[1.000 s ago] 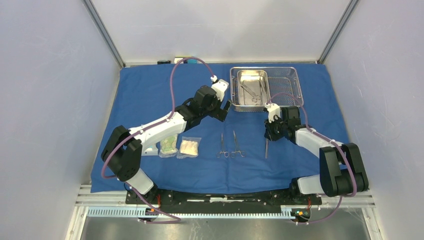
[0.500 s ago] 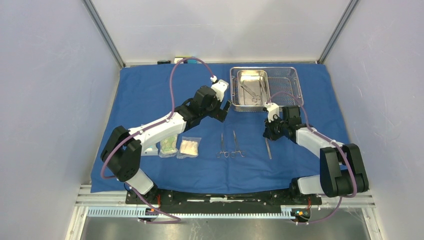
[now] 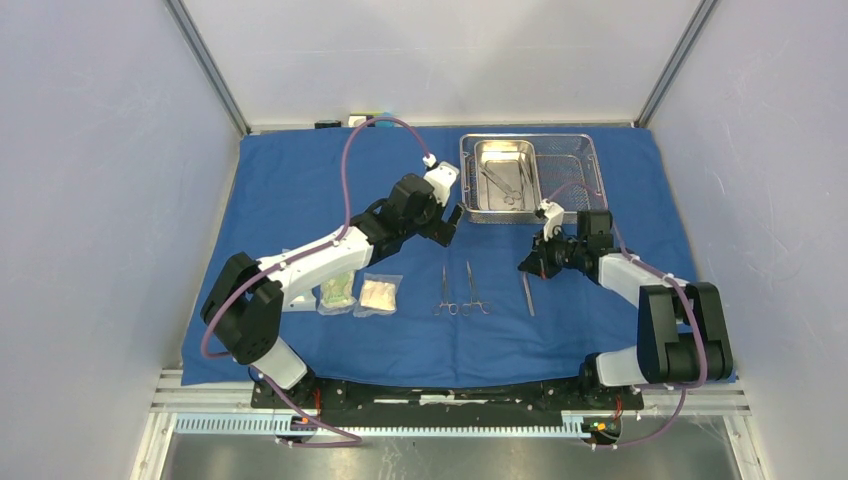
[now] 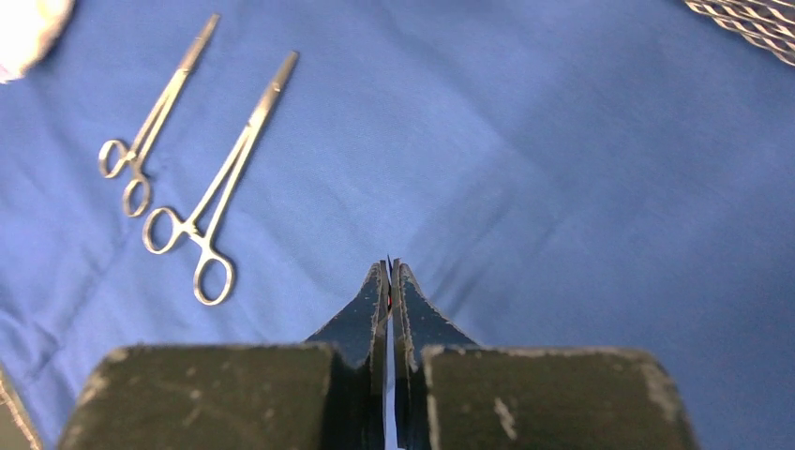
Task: Open and lay out the surgical kit
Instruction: Adjust the medical item in the surgical kit.
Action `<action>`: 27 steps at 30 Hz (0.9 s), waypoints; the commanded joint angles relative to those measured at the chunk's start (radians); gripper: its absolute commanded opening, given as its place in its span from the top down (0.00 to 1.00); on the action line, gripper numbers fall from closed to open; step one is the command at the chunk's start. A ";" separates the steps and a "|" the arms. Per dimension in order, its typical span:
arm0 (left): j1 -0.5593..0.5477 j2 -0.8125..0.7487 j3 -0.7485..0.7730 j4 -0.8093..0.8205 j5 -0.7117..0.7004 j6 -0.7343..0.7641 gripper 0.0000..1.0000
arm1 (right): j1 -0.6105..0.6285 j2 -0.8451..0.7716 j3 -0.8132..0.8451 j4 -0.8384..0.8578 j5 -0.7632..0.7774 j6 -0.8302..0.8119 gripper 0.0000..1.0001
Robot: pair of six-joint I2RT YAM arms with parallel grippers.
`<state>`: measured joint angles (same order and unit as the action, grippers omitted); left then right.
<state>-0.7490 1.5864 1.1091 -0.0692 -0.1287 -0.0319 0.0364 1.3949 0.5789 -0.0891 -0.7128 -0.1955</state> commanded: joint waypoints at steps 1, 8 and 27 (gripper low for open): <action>-0.012 -0.034 0.000 0.057 -0.013 0.030 0.00 | -0.002 0.043 0.000 0.073 -0.176 0.022 0.98; -0.017 -0.036 -0.003 0.057 -0.012 0.060 0.00 | -0.026 0.128 -0.017 0.158 -0.281 0.048 0.97; -0.035 -0.015 0.011 0.053 -0.011 0.068 0.00 | -0.153 0.257 0.033 0.029 -0.315 -0.122 0.86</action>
<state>-0.7746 1.5864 1.1069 -0.0532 -0.1287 -0.0135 -0.0959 1.6505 0.5819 -0.0357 -1.0294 -0.2577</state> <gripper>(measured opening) 0.996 0.126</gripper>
